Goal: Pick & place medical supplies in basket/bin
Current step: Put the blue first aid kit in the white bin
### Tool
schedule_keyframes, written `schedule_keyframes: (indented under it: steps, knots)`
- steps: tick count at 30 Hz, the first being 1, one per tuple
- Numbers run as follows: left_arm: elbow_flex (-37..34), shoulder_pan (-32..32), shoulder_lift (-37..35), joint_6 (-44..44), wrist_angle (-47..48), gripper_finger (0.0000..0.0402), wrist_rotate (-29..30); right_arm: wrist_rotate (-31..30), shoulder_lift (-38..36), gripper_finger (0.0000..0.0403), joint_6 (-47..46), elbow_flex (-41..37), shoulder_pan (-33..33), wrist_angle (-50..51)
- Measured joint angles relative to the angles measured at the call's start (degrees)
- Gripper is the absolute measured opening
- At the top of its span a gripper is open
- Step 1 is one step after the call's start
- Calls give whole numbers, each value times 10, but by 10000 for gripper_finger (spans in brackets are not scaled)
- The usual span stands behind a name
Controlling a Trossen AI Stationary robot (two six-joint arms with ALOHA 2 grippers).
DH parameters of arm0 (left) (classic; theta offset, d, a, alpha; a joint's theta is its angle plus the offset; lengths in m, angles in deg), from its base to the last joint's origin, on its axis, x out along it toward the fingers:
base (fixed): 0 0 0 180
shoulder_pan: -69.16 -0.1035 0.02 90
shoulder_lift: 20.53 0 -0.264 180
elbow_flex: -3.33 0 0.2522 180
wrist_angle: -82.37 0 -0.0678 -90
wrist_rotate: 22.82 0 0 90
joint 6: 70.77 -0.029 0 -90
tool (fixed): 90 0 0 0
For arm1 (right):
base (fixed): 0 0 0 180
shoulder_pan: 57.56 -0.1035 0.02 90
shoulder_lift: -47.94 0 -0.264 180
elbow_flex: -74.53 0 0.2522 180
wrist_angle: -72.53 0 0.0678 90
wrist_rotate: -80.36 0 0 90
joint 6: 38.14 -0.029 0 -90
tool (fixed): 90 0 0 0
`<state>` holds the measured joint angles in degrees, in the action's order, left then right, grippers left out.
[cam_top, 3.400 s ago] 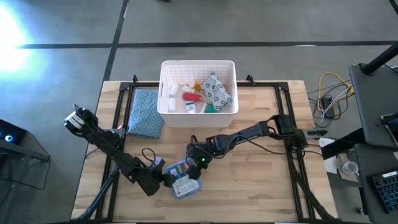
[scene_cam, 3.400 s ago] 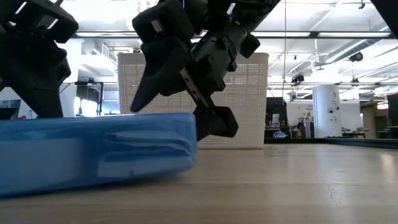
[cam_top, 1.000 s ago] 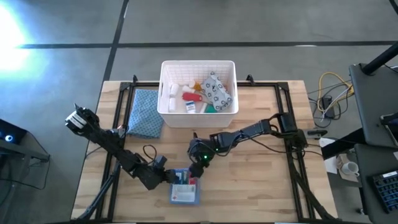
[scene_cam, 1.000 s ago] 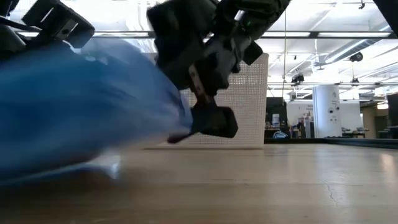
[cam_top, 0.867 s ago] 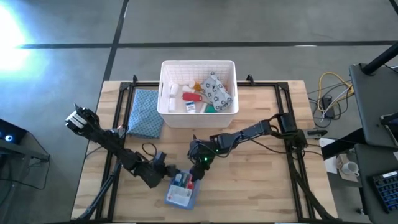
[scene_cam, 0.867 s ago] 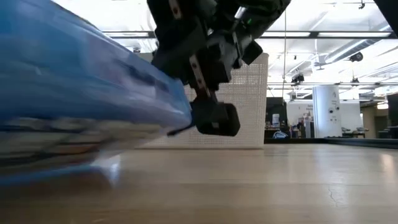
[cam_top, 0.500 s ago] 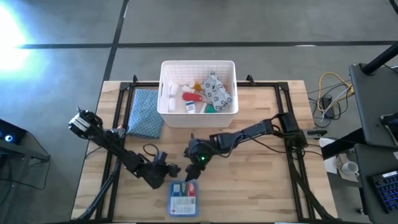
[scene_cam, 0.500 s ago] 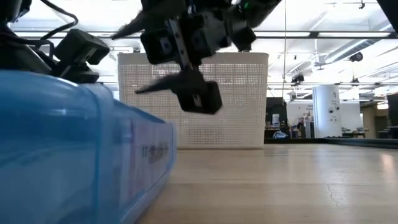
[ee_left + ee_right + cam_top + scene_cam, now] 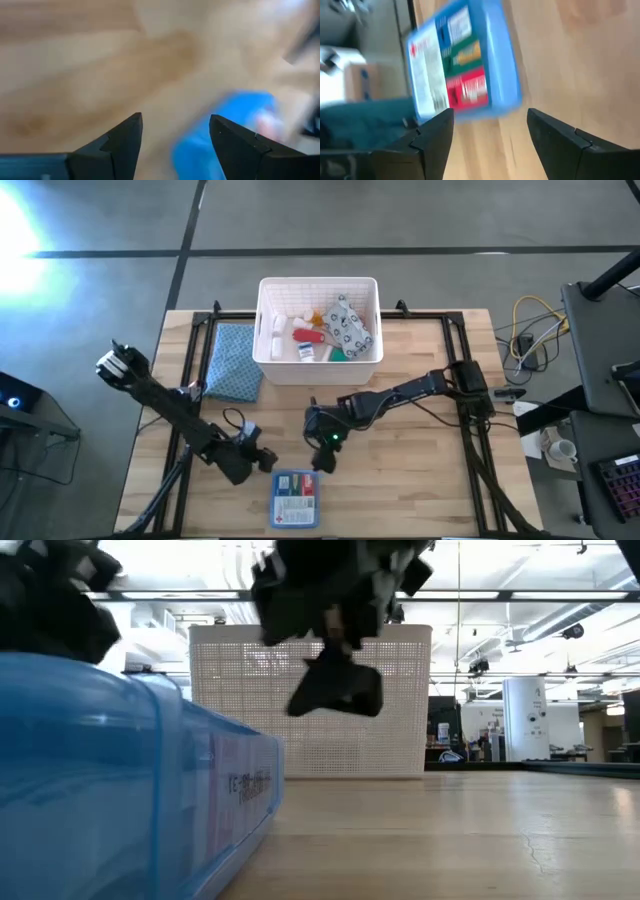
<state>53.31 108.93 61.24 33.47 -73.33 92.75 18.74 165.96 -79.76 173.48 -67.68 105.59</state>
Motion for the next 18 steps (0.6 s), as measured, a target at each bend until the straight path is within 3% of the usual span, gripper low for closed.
schedule_keyframes:
  steps: [4, 7, 18]
  knots:
    - [8, 50, -34, -3, -20, 212, -4, -19, -13, 241, 59, 0, -21, 66]
    - [40, 79, -19, -3, -23, 212, -26, -22, -12, 238, 58, -1, -32, 84]
    - [206, 93, 193, -4, -27, 212, -129, -11, -8, 236, 5, -2, -35, 69]
